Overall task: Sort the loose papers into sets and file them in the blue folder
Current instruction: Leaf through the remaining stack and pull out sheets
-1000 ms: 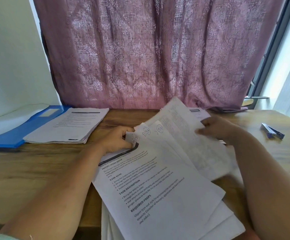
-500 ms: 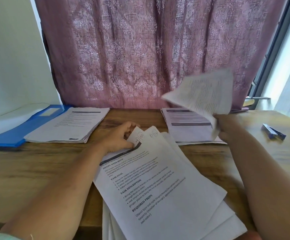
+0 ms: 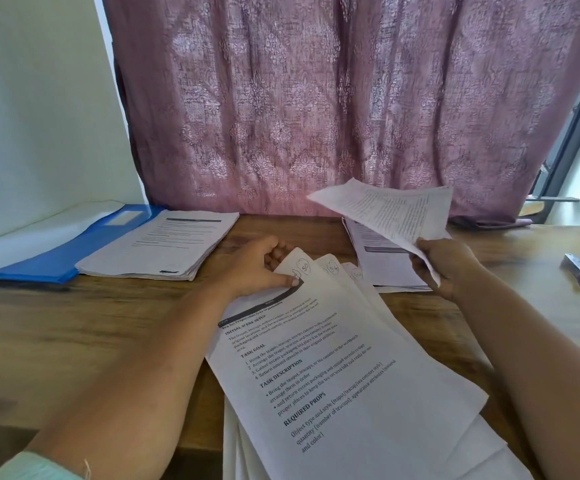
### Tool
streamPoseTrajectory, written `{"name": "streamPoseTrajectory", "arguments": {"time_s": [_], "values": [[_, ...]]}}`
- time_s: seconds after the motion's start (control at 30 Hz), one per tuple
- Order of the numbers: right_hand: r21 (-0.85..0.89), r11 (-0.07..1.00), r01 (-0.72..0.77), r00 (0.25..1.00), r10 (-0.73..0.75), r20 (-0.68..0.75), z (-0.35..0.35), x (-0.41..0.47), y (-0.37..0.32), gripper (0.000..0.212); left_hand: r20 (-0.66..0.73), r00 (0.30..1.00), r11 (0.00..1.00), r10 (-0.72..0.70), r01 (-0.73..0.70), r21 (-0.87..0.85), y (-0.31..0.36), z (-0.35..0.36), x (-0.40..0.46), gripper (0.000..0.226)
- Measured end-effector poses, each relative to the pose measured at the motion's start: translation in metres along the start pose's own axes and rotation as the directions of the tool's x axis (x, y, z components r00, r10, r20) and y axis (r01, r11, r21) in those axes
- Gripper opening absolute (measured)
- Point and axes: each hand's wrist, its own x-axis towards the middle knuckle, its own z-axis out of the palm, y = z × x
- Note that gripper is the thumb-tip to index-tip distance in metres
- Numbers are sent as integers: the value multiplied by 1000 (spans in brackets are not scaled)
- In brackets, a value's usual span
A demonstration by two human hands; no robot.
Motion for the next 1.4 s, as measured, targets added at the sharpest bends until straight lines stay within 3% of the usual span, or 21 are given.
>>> {"name": "streamPoseTrajectory", "arguments": {"time_s": [0.13, 0.2, 0.37, 0.47, 0.6, 0.7, 0.8, 0.87, 0.97, 1.1, 1.17, 1.27, 1.33, 1.4], "values": [[-152, 987, 56, 998, -58, -5, 2, 8, 5, 14, -1, 1000, 1000, 8, -7, 15, 1, 1, -2, 51], [-278, 956, 98, 995, -102, 1, 3, 14, 10, 18, 2, 1000, 1000, 14, -14, -22, 0, 0, -1, 41], [-356, 916, 184, 983, -178, 48, 3, 17, 12, 22, 99, 995, 992, 12, 0, -127, -5, -5, -3, 15], [-332, 911, 245, 968, -250, 29, -2, 22, 9, 27, 97, 995, 973, 14, 8, -231, -5, -6, -4, 17], [-490, 815, 309, 940, -341, 26, -7, 15, 3, 30, -10, 1000, 939, -11, 7, -345, -5, -16, -5, 23], [-521, 805, 282, 959, -236, 154, -8, 2, 1, 24, -91, 995, 893, -34, -11, -450, 0, -19, -7, 29], [-557, 812, 175, 949, 11, 315, -4, -15, -1, 29, -206, 976, 846, -68, -53, -530, 7, -19, -12, 17], [-610, 786, 100, 869, 229, 438, 0, -26, 1, 34, -283, 957, 851, -68, -92, -517, 9, -20, -13, 6], [-759, 638, 127, 718, 469, 514, 6, -34, 6, 41, -351, 936, 903, -38, -118, -412, 8, -20, -11, 2], [-823, 534, 196, 578, 614, 536, 9, -41, 8, 48, -197, 979, 962, -49, -7, -273, -4, -14, -7, 13], [-828, 526, 193, 526, 657, 540, 8, -44, 9, 47, -49, 997, 984, -60, 51, -168, -9, -10, -10, 16], [-825, 544, 155, 470, 694, 546, 4, -45, 7, 42, 77, 994, 981, -71, 84, -176, -7, -3, -14, 24], [-811, 567, 144, 498, 666, 555, 3, -43, 5, 34, 86, 995, 985, -57, 70, -157, -4, -1, -14, 22], [-773, 615, 152, 594, 568, 569, 4, -41, 3, 40, 91, 995, 987, -35, 49, -152, -1, -1, -14, 21]]}}
